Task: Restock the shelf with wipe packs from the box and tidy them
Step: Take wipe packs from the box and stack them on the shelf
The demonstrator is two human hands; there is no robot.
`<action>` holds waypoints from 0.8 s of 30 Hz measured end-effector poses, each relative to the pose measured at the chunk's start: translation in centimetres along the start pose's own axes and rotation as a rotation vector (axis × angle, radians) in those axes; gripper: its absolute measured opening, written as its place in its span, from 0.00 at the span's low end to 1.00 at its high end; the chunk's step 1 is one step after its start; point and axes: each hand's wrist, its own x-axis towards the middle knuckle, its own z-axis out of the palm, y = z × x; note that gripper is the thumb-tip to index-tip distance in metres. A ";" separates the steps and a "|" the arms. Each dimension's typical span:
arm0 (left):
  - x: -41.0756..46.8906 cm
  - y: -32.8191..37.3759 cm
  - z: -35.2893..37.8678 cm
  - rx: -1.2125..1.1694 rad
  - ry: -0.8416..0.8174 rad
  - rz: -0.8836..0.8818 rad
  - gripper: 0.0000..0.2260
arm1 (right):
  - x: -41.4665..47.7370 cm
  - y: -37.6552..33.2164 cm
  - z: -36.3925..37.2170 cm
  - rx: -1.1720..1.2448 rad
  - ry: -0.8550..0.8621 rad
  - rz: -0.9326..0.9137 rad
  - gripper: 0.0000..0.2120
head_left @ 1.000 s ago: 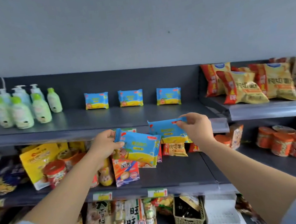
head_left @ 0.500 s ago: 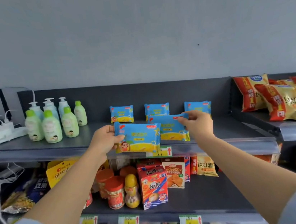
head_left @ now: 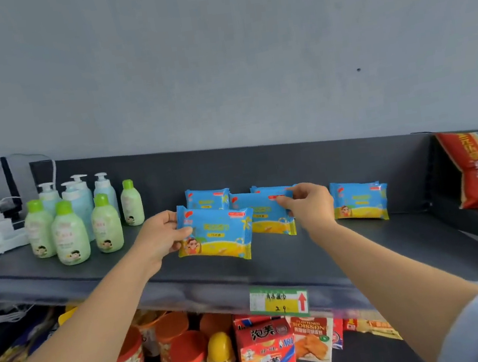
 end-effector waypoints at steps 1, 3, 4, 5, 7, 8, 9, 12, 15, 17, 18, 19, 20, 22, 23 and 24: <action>0.8 -0.2 -0.1 0.003 0.007 -0.006 0.06 | 0.7 0.2 0.7 0.001 -0.015 0.005 0.12; 2.2 -0.8 -0.3 0.008 0.014 -0.019 0.06 | 1.7 0.4 2.1 -0.001 -0.040 0.009 0.09; 2.8 -1.1 -0.4 0.007 0.014 -0.028 0.06 | 2.2 0.6 2.8 -0.001 -0.054 0.009 0.08; 3.4 -1.3 -0.5 0.005 0.012 -0.036 0.06 | 2.6 0.7 3.6 0.002 -0.072 0.011 0.07; 4.7 -1.8 -0.7 -0.001 0.002 -0.050 0.06 | 3.5 1.0 5.2 0.008 -0.105 0.026 0.07; 5.3 -2.0 -0.8 -0.004 -0.002 -0.055 0.06 | 4.0 1.2 6.2 0.006 -0.118 0.035 0.08; 5.8 -2.2 -0.9 -0.008 -0.005 -0.061 0.06 | 4.5 1.4 7.1 0.002 -0.130 0.041 0.08; 7.6 -2.8 -1.5 -0.018 -0.031 -0.075 0.06 | 5.9 1.7 9.8 0.011 -0.147 0.066 0.09; 9.3 -3.1 -2.6 0.005 -0.081 -0.087 0.06 | 7.1 1.8 12.2 0.009 -0.159 0.107 0.10; 10.5 -3.1 -3.2 0.021 -0.124 -0.091 0.06 | 7.9 1.8 13.6 -0.009 -0.161 0.119 0.09; 11.0 -3.1 -3.5 0.027 -0.147 -0.092 0.06 | 8.4 1.9 14.3 -0.017 -0.160 0.124 0.09; 11.5 -3.1 -3.7 0.036 -0.167 -0.094 0.06 | 8.8 2.0 14.9 -0.023 -0.158 0.133 0.08; 12.0 -3.1 -3.9 0.045 -0.185 -0.095 0.06 | 9.3 2.1 15.5 -0.025 -0.153 0.145 0.08; 12.9 -3.3 -4.3 0.050 -0.208 -0.101 0.06 | 9.8 2.4 16.5 -0.026 -0.144 0.166 0.08; 13.3 -3.4 -4.5 0.050 -0.214 -0.102 0.06 | 10.0 2.5 17.0 -0.025 -0.141 0.173 0.08; 13.7 -3.5 -4.6 0.051 -0.220 -0.102 0.06 | 10.2 2.7 17.5 -0.018 -0.138 0.176 0.07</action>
